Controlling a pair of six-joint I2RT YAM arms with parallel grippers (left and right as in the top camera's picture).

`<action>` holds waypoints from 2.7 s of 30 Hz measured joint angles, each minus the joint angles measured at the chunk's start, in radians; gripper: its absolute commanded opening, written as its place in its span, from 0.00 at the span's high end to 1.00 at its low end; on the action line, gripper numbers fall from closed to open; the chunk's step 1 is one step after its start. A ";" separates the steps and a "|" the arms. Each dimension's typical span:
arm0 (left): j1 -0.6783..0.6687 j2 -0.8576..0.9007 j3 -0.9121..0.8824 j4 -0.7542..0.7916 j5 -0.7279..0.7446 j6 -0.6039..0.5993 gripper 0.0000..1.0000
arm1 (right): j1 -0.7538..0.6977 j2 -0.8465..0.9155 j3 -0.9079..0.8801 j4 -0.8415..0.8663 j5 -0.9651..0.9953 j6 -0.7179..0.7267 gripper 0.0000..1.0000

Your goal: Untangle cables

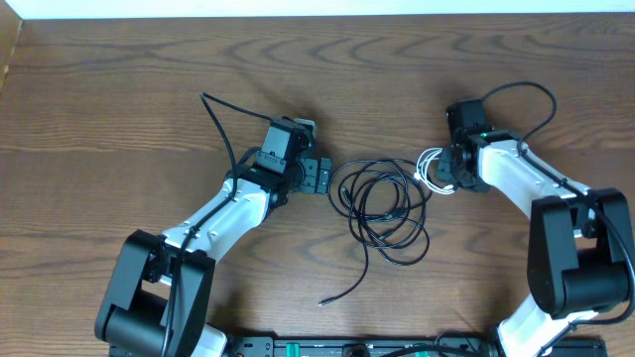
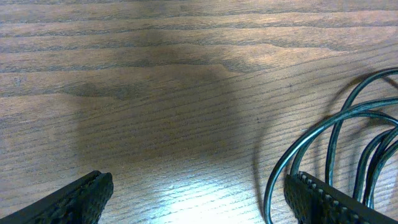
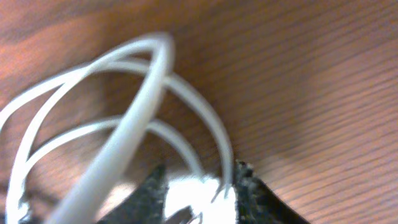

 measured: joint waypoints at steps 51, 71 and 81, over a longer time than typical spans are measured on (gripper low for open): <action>0.000 0.000 0.000 0.004 -0.003 0.000 0.06 | -0.366 -0.318 -0.028 -0.251 -0.174 -0.057 0.01; 0.000 0.000 0.000 0.003 -0.003 0.000 0.06 | -0.366 -0.318 -0.028 -0.251 -0.175 -0.057 0.01; 0.000 0.000 0.000 0.003 -0.003 0.000 0.07 | -0.366 -0.318 -0.028 -0.251 -0.101 -0.057 0.01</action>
